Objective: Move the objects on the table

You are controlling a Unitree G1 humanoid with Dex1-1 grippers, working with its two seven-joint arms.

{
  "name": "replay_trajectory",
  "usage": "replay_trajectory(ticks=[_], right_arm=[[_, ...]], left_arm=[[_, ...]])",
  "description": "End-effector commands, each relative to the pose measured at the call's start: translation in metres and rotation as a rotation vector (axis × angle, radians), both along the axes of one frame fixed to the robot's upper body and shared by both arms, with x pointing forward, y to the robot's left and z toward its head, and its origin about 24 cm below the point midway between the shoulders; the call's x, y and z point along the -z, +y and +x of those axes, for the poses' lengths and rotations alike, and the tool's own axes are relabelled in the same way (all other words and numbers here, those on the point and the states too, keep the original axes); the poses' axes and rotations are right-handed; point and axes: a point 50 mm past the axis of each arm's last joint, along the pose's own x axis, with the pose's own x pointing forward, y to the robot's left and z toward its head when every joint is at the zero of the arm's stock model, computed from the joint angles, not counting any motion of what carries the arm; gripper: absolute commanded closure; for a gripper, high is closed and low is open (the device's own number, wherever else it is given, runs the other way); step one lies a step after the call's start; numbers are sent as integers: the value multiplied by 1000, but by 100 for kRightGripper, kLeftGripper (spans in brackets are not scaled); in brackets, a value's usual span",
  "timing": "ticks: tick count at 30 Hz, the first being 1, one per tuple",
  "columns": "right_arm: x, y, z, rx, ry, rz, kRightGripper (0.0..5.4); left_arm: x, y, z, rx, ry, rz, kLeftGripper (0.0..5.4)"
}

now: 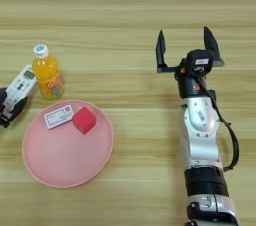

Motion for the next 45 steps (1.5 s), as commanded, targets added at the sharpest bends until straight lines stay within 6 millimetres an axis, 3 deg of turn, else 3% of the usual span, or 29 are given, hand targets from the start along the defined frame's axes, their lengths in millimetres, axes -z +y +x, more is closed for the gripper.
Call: replay_trajectory(ticks=[1, 27, 45], right_arm=[[-5, 1, 2, -3, -20, 1, 0], [-7, 1, 1, -1, -29, -8, 0], [-10, 0, 3, -2, -38, -9, 0]], left_arm=[[2, -1, -1, 27, 3, 24, 254], [3, -10, -5, 112, 16, 25, 254], [12, -4, -3, 97, 54, 37, 254]])
